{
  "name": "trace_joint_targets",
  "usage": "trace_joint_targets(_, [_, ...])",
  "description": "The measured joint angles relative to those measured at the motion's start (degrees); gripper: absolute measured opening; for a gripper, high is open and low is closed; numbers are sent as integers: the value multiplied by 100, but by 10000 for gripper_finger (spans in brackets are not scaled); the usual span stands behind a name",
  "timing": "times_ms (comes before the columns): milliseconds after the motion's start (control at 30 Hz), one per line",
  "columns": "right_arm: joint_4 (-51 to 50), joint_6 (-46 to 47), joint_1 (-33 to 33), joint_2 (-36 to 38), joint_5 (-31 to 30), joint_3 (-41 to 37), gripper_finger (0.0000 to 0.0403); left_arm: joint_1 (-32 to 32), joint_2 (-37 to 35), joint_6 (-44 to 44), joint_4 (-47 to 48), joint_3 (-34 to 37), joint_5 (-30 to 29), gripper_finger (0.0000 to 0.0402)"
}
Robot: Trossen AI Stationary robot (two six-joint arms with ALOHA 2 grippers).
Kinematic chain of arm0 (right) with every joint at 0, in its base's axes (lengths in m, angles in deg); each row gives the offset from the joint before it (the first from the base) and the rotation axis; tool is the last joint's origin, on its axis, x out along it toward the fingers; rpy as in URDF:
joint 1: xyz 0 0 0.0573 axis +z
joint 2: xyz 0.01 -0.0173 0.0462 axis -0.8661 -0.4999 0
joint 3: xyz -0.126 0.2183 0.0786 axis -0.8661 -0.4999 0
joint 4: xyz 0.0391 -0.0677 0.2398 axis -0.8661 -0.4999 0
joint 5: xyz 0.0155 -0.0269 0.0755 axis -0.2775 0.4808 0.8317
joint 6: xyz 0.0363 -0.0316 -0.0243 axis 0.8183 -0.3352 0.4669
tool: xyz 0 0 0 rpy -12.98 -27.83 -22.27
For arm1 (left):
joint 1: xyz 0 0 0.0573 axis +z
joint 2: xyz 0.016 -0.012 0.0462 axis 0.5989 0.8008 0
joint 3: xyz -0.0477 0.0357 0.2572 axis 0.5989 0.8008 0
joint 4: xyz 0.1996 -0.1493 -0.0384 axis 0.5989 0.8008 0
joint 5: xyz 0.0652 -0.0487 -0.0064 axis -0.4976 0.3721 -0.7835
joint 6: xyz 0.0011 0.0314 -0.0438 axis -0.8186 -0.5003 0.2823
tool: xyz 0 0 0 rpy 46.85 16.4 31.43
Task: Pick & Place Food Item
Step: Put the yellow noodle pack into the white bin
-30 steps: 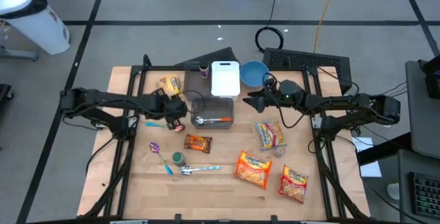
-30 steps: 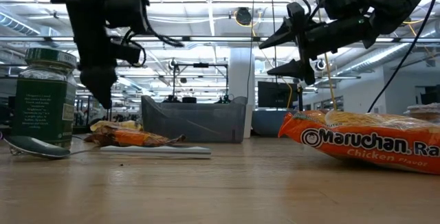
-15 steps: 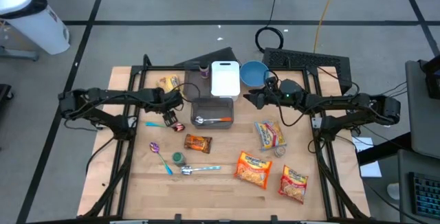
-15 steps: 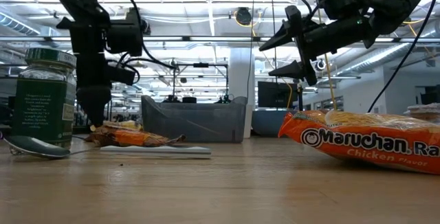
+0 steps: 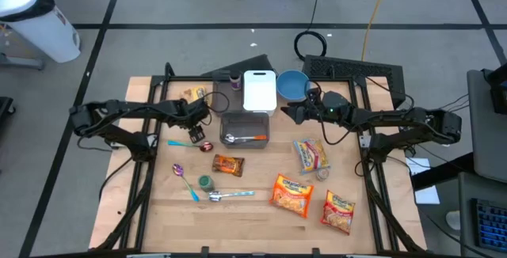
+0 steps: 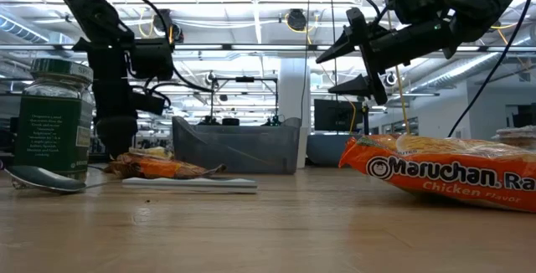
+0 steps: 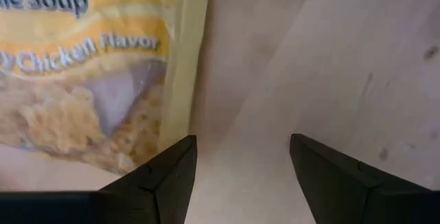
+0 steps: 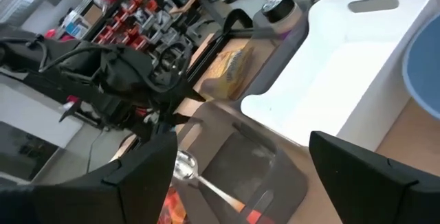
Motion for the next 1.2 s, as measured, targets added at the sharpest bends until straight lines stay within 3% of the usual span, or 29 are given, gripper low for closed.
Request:
trace_joint_targets(500, [18,66,0,2,-10,0,322,332,111,-96,-516,19,-159,234])
trace_joint_targets(1100, [18,67,0,2,-10,0,322,503,125,-75,-474,28,293,14])
trace_joint_targets(1200, [18,66,0,2,-7,0,322,503,125,9,-469,28,298,8])
